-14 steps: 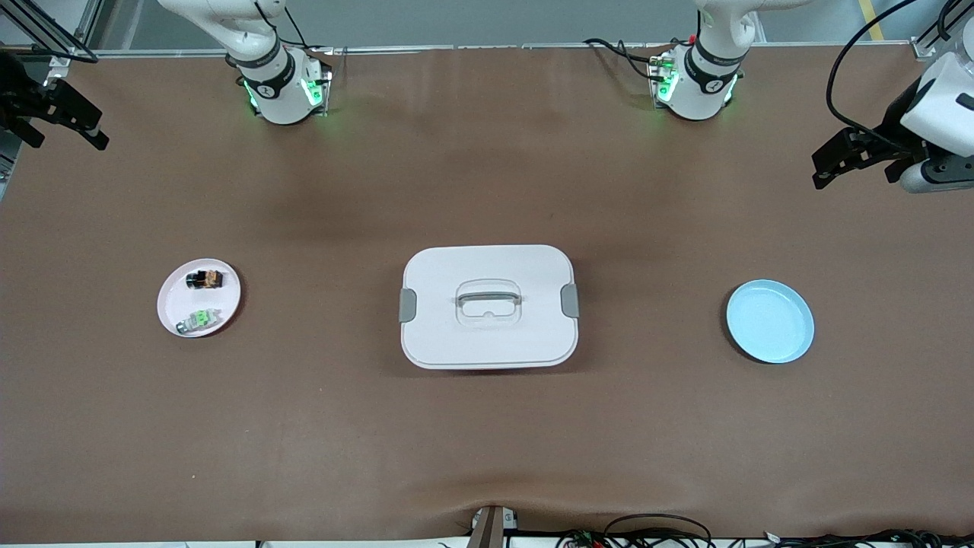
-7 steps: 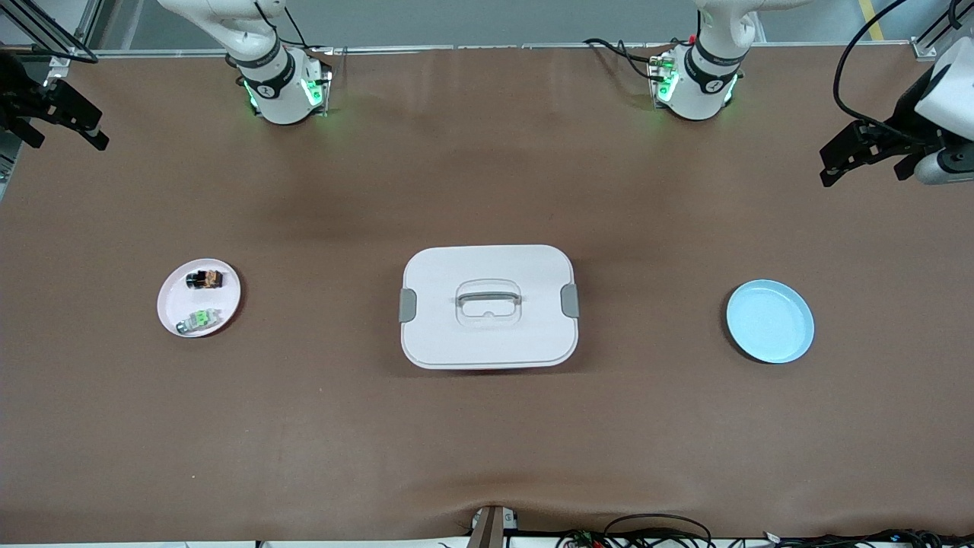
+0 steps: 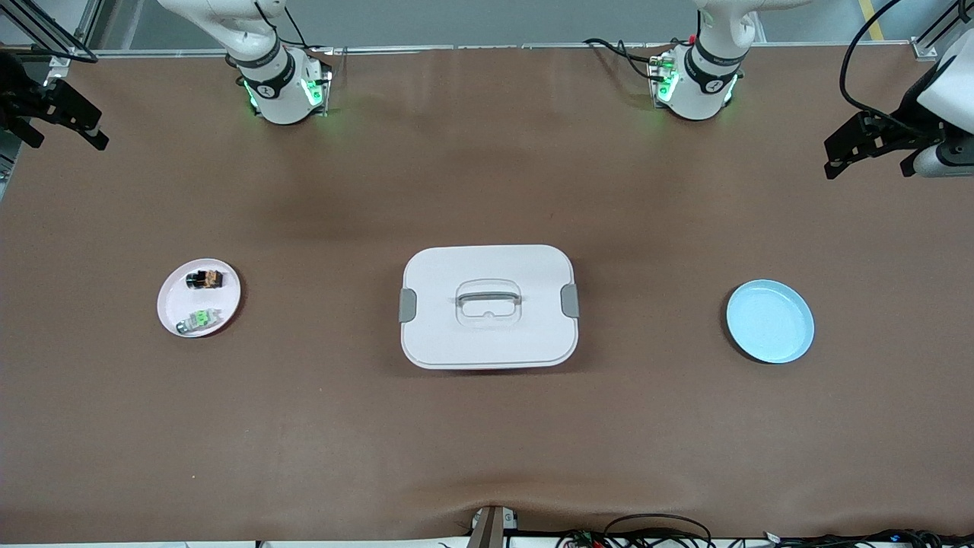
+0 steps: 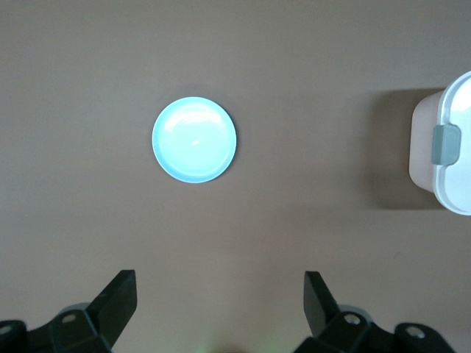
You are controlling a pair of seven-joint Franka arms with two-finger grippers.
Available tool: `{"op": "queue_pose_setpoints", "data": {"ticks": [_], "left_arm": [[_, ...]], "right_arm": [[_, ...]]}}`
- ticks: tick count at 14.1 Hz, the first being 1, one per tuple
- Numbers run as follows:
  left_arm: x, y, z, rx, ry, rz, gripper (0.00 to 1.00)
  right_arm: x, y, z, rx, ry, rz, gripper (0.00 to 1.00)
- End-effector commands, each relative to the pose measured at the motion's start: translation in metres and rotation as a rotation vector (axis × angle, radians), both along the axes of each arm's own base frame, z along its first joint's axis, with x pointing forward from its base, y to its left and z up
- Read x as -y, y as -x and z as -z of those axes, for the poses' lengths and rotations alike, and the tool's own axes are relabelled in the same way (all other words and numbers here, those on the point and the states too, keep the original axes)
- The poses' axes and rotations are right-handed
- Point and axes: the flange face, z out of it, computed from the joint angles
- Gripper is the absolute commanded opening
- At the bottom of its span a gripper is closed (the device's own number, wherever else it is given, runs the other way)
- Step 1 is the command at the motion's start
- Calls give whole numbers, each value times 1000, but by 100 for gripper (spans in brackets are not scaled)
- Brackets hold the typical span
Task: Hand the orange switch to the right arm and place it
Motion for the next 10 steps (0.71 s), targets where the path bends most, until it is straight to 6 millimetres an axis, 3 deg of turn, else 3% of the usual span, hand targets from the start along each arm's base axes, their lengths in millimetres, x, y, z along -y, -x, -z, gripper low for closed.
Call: {"op": "queue_pose_setpoints", "data": {"ticks": [1, 10], "left_arm": [[0, 7, -14, 2, 33, 21, 100], [5, 2, -6, -5, 31, 29, 100]], "right_arm": [[1, -3, -5, -8, 7, -6, 100], [1, -3, -5, -8, 7, -3, 100]]}}
